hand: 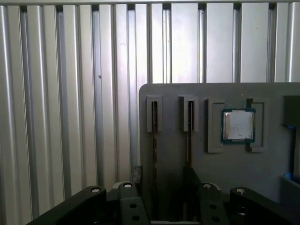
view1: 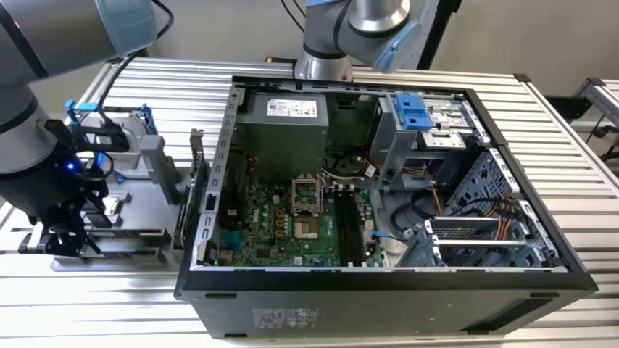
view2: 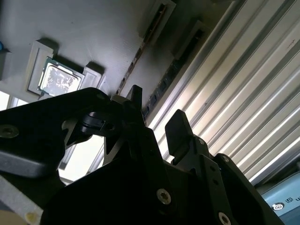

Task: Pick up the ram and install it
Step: 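Pick up the ram and move it above insertion slot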

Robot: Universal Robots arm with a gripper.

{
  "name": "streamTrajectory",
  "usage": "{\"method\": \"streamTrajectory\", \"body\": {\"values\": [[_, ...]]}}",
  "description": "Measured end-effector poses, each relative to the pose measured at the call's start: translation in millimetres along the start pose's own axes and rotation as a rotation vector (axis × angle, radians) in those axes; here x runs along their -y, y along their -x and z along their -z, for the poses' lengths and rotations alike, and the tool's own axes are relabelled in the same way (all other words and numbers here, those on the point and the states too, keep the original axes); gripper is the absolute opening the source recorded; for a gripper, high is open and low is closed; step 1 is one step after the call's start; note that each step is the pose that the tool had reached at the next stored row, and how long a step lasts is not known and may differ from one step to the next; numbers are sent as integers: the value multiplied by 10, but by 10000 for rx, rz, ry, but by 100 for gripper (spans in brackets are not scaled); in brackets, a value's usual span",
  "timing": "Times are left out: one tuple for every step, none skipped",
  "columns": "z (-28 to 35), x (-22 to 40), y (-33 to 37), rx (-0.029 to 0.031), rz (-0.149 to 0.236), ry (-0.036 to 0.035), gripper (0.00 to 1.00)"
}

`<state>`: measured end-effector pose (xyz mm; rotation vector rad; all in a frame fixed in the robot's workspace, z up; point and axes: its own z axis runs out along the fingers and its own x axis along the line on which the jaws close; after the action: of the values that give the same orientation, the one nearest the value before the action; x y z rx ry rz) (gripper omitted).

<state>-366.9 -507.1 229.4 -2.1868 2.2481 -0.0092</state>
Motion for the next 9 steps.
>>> {"method": "streamTrajectory", "body": {"values": [[-1, 0, 0, 0, 0, 0, 100], [-3, 0, 0, 1, 0, -1, 100], [-3, 0, 0, 1, -1, -2, 100], [-3, 0, 0, 1, 0, -2, 100], [-4, 0, 0, 1, 0, -2, 100], [-8, 0, 0, 2, -1, -3, 100], [-12, 0, 0, 4, -1, -5, 100], [-16, 0, 0, 3, -1, -4, 100], [-20, 0, 0, 2, 0, -2, 100]]}}
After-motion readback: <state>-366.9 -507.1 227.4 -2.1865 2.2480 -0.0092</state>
